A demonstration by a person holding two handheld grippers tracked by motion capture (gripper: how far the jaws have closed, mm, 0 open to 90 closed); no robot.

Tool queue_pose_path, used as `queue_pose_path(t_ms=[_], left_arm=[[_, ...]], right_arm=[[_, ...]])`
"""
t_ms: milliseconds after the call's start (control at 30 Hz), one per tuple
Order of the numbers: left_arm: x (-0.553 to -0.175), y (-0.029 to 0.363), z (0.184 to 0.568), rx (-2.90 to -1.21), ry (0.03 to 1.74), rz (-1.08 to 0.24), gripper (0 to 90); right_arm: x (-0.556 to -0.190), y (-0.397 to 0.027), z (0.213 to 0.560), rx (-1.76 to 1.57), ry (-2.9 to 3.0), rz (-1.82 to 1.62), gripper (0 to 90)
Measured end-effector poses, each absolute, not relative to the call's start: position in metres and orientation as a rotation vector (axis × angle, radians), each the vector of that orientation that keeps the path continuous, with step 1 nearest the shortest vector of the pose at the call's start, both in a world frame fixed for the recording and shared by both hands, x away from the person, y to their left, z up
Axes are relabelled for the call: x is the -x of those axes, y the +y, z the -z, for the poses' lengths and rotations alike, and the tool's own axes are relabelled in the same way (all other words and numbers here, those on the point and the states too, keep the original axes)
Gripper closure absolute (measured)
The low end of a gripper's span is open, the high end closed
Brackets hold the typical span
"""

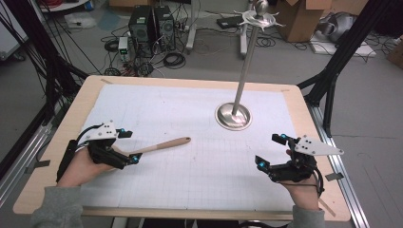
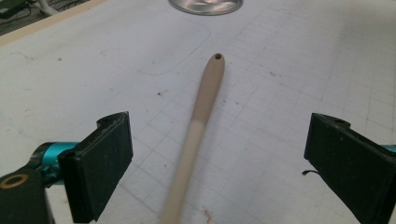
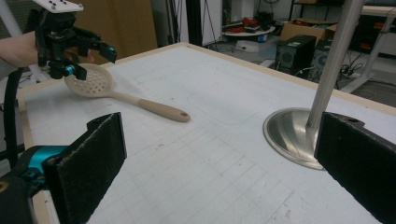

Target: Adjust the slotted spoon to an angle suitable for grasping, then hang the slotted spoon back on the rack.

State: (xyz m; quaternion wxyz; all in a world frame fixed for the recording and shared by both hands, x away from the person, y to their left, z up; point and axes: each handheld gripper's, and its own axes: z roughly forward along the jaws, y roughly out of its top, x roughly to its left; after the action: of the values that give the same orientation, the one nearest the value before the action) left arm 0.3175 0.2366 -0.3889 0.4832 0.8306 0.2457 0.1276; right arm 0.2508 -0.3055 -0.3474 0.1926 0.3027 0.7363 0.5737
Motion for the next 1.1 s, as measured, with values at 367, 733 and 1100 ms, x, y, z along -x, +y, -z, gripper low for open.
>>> queue_pose_path(t_ms=[367, 733, 1100], left_arm=[[-0.327, 0.246, 0.388, -2.102, 0.513, -0.219, 7.5], [-0.336, 0.241, 0.392, -2.198, 0.490, -0.198, 12.1], [-0.345, 0.234, 0.400, -2.279, 0.500, -0.124, 22.0]], right_arm=[[-0.251, -0.302, 0.347, -0.844, 2.079, -1.609, 1.0], [-0.250, -0.303, 0.346, -0.842, 2.076, -1.618, 1.0], [-0.248, -0.307, 0.346, -0.842, 2.069, -1.620, 1.0]])
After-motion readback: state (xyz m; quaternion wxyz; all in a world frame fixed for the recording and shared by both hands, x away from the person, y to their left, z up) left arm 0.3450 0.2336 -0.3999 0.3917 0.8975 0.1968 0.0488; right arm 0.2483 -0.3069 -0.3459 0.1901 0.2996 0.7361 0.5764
